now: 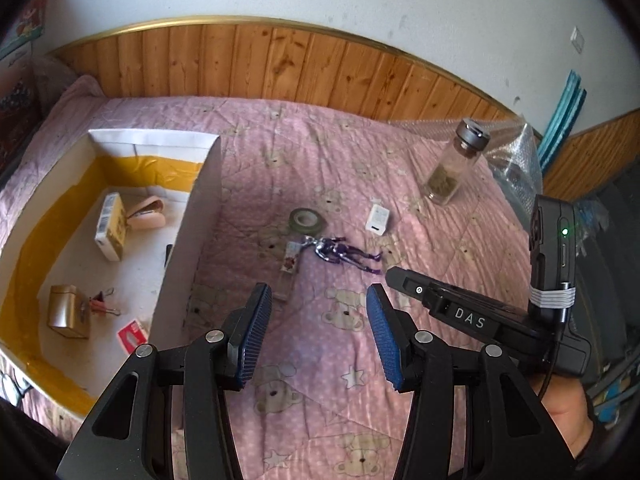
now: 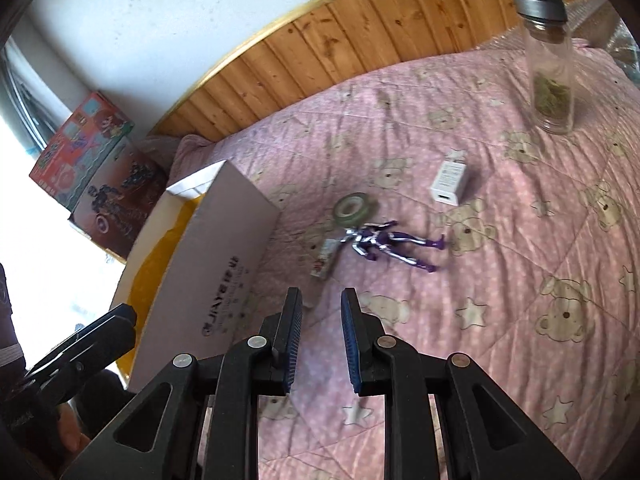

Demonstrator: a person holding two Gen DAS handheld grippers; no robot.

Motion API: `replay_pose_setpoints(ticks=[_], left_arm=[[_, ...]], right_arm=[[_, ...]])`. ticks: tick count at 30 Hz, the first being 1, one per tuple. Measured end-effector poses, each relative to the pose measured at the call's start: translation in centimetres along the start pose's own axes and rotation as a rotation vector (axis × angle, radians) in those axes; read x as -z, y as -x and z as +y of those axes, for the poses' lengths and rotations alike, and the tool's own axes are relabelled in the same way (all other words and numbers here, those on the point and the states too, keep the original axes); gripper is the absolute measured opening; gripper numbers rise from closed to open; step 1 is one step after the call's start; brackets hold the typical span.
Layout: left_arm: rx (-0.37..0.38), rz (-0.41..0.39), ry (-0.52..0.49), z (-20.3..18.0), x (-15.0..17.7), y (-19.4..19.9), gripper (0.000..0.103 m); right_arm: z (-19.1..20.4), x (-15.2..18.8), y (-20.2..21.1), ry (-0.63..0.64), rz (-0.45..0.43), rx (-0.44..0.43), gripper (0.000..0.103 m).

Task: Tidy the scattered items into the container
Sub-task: 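Move both open tools back toward the figure and clear tube, then grasp the purple action figure with the right tool while the left tool grasps the clear printed tube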

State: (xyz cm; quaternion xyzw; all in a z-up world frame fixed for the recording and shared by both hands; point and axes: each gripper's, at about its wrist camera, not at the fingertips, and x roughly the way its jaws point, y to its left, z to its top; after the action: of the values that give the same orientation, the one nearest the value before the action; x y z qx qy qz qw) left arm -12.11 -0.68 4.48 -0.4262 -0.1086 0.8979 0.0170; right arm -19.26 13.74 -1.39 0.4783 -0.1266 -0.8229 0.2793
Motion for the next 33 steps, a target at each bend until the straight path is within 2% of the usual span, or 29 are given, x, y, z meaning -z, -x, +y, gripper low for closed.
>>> replay_pose_setpoints(ticks=[5,10,17,21,24,27,30,31,33], left_arm=[[-0.038,0.056,-0.038,-0.4,-0.9,-5.4,0.052],[-0.092,0.082,-0.029,0.6,-1.1,-9.8,0.052],[-0.133,0.146,-0.020,2.2,-0.3,-14.5,0.052],[-0.132,0.183,0.012,3.4,0.0,-16.9,0.052],[-0.111,0.145,0.011,3.6,-0.1,-17.0,0.050],[-0.120,0.129,0.006,3.8,-0.1,-17.2,0.049],[-0.173,0.126,-0.027,3.2,0.2,-17.1,0.037],[-0.176,0.128,-0.027,3.2,0.1,-16.9,0.034],[-0.155,0.140,-0.014,3.4,0.1,-16.8,0.021]], right_arm=[[-1.4,-1.3,-2.7,0.062,0.051,0.087,0.034],[-0.6,-2.9,-6.1,0.217,0.085,0.145,0.041],[-0.6,-3.8,-11.2,0.429,0.148,0.215,0.042],[-1.6,-3.8,-12.4,0.443,0.163,0.209,0.045],[-1.9,-3.9,-12.6,0.428,0.162,0.188,0.044],[-2.1,-4.0,-12.5,0.401,0.169,0.178,0.042],[-1.9,-4.1,-12.3,0.378,0.179,0.182,0.036],[-1.9,-4.1,-12.2,0.365,0.182,0.183,0.035],[-2.1,-4.1,-11.9,0.329,0.189,0.183,0.034]])
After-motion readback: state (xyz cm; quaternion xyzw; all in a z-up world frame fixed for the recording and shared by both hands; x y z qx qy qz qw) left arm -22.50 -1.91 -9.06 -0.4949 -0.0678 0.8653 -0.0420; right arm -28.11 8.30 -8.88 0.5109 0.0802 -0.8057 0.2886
